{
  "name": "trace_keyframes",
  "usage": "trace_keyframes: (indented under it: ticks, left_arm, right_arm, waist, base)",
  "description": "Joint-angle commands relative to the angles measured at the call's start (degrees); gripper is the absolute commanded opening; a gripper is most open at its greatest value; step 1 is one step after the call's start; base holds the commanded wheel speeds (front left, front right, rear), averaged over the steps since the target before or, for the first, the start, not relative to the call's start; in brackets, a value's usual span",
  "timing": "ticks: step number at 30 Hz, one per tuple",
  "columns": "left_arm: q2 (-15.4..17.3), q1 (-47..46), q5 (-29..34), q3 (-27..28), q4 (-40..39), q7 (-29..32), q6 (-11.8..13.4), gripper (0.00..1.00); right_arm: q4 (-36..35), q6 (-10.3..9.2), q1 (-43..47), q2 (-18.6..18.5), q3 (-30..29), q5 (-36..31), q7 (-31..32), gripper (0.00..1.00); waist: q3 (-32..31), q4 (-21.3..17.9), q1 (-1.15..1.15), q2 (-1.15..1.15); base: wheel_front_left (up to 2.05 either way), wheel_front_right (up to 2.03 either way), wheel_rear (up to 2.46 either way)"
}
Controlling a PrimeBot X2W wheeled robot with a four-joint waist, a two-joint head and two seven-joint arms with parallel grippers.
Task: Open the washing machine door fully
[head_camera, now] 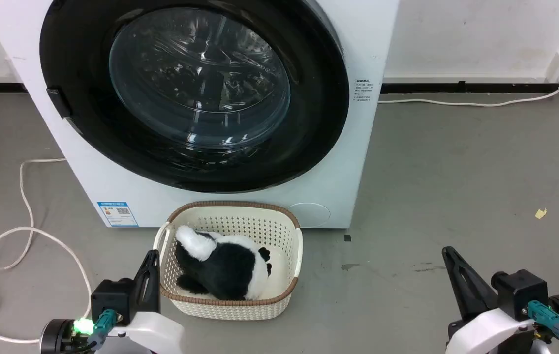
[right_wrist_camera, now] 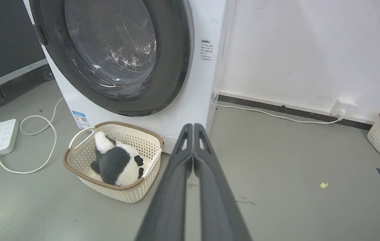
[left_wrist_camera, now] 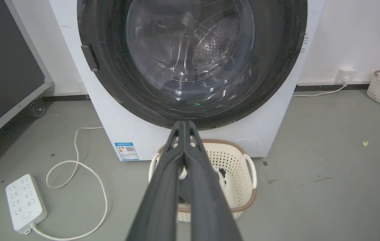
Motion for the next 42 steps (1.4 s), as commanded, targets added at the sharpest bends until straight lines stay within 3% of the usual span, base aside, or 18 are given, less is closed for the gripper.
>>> trace_keyframes:
  ticks: [1, 33, 34, 42]
  left_arm:
    - [0.06, -0.87, 0.50, -0.04, -0.21, 0.01, 0.16, 0.00]
    - [0.06, -0.87, 0.50, -0.04, -0.21, 0.01, 0.16, 0.00]
    - [0.00, 0.02, -0.03, -0.04, 0.00, -0.02, 0.00, 1.00]
    - [-0.01, 0.01, 0.02, -0.41, 0.22, -0.63, 0.20, 1.00]
  right_arm:
    - [0.12, -0.05, -0.68, 0.28, -0.06, -0.36, 0.03, 0.00]
    - [0.12, -0.05, -0.68, 0.28, -0.06, -0.36, 0.03, 0.00]
    - [-0.01, 0.00, 0.01, -0.01, -0.02, 0.05, -0.02, 1.00]
    - [0.04, 0.00, 0.17, 0.00, 0.02, 0.55, -0.61, 1.00]
  waist:
    - [0.00, 0.00, 0.00, 0.00]
    - [0.00, 0.00, 0.00, 0.00]
    - [0.00, 0.00, 0.00, 0.00]
    - [0.02, 0.00, 0.00, 0.00]
  base:
    - [0.00, 0.00, 0.00]
    - [0.00, 0.00, 0.00]
    - [0.00, 0.00, 0.00]
    - [0.00, 0.00, 0.00]
